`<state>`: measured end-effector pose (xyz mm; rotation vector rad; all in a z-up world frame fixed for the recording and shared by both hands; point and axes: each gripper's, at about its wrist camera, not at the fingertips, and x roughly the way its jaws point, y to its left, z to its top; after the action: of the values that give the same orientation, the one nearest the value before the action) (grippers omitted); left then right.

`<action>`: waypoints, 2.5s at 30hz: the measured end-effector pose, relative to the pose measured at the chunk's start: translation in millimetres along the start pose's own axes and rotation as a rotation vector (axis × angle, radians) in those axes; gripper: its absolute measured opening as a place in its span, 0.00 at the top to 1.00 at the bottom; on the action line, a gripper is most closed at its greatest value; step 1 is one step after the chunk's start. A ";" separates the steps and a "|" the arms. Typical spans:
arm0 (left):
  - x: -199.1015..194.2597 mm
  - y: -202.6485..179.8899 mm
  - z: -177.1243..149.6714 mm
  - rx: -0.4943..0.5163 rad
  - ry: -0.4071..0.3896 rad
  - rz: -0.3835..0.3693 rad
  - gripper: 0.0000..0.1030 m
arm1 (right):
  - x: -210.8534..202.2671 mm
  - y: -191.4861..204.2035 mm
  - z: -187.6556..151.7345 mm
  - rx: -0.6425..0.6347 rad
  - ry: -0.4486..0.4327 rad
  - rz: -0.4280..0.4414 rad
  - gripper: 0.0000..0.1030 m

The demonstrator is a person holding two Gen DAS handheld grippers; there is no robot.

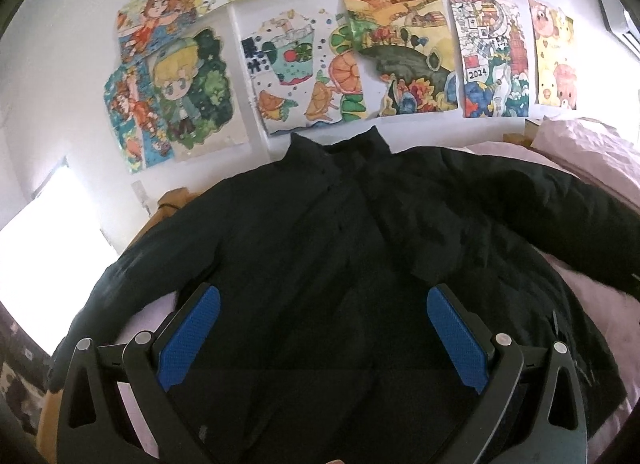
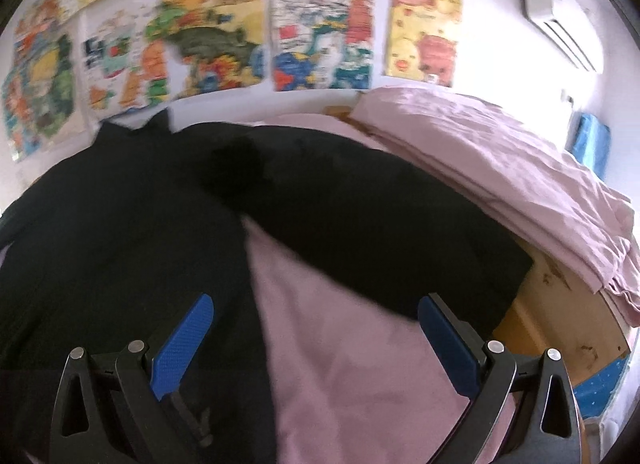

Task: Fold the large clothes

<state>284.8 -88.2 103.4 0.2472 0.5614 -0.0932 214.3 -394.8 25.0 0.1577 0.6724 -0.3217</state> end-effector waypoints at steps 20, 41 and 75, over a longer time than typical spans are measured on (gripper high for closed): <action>165.2 -56.2 50.8 -0.028 -0.012 -0.038 0.01 | 87.9 -88.5 16.8 0.290 0.092 -0.177 0.00; 264.8 -42.2 69.9 -0.214 0.146 -0.106 0.01 | 75.5 -89.2 -8.0 0.454 0.084 -0.206 0.04; 303.6 -141.4 53.7 0.087 0.193 -0.047 0.01 | 42.1 -111.4 -0.7 0.556 -0.058 -0.178 0.93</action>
<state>546.6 -244.7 -44.9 0.3297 0.7562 -0.1404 206.7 -509.4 -6.6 0.6179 0.5264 -0.6784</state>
